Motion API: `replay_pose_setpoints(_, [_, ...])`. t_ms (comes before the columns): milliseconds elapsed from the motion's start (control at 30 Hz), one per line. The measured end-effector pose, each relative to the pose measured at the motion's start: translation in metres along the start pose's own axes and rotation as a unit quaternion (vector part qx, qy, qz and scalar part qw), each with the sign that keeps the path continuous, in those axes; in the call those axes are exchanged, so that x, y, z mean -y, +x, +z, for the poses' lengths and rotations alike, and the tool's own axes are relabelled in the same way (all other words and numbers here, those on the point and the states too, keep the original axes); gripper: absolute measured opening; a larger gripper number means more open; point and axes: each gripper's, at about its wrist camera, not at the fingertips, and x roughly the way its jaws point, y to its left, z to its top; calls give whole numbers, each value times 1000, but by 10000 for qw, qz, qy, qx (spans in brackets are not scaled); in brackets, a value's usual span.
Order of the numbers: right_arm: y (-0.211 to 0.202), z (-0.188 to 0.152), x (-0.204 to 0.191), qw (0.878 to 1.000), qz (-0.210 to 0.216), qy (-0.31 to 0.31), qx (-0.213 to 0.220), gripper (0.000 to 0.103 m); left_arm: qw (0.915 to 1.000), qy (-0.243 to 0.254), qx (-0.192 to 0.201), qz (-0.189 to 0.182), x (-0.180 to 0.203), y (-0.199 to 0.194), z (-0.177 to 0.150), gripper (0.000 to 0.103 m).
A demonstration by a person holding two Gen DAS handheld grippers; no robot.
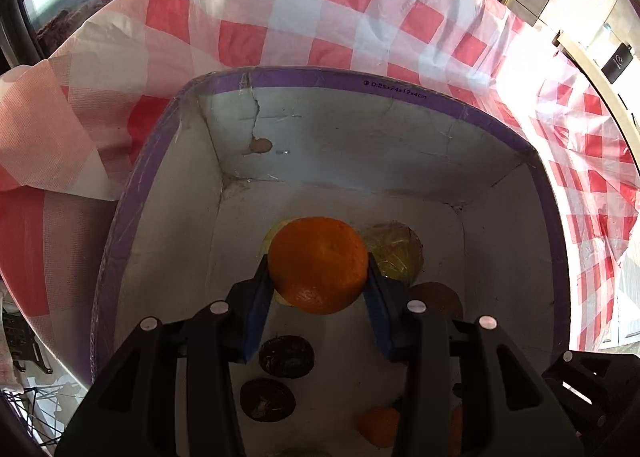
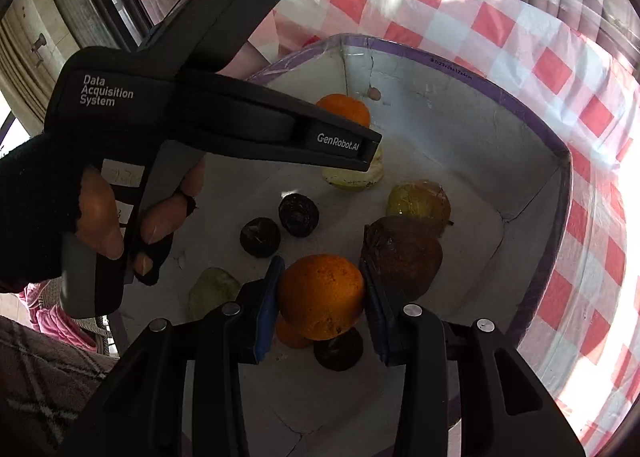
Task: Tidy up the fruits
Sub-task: 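Carry both oranges over the white box and release them inside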
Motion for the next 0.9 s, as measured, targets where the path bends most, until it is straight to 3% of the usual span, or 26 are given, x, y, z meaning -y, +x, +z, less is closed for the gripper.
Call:
replay_pose_setpoints(333, [35, 22, -36, 9917, -262, -1066, -665, 39, 9925, 1190, -228, 152, 16, 32, 29, 44])
replay_pose_setpoints(633, [45, 27, -30, 9920, -241, -894, -854, 39, 9911, 1275, -348, 168, 5, 44, 29, 44])
replay_pose_setpoints(900, [40, 33, -30, 9935, -276, -795, -772, 44, 9911, 1263, -389, 171, 3, 50, 23, 45])
